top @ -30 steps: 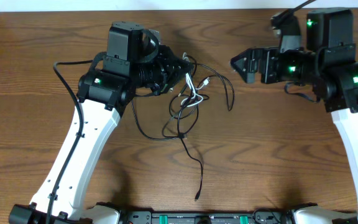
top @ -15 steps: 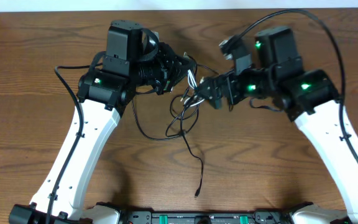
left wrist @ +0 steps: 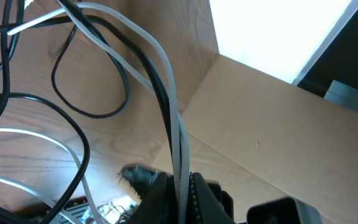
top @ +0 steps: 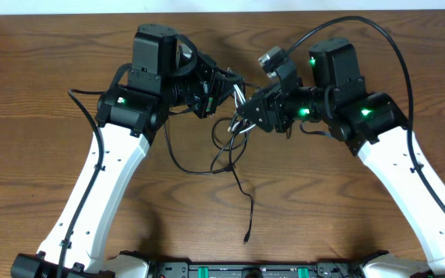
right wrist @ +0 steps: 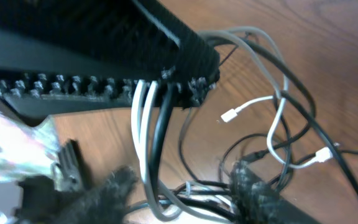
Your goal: Untangle cables
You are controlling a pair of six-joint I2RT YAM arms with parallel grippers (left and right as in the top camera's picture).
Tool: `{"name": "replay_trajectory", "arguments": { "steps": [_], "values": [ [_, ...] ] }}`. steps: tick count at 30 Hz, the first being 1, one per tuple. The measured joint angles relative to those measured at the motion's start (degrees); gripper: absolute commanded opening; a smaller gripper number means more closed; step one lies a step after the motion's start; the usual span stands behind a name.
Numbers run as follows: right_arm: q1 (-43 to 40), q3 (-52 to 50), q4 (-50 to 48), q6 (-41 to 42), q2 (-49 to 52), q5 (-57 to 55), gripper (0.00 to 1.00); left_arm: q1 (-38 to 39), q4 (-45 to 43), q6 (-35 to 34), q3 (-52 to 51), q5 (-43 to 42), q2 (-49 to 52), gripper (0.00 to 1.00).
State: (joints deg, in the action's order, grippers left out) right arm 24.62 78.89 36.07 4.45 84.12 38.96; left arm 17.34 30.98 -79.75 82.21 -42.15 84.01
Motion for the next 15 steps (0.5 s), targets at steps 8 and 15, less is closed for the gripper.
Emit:
{"name": "replay_trajectory", "arguments": {
  "steps": [8,15],
  "values": [
    [0.11,-0.61,-2.99,2.67,0.00,1.03,0.01,-0.04,0.02,1.38,0.00,0.20,0.00,0.15],
    [0.07,-0.63,-4.20,4.87,-0.07,0.92,0.01,-0.04,5.44,9.73,0.00,3.91,0.00,0.40]
  ]
}}
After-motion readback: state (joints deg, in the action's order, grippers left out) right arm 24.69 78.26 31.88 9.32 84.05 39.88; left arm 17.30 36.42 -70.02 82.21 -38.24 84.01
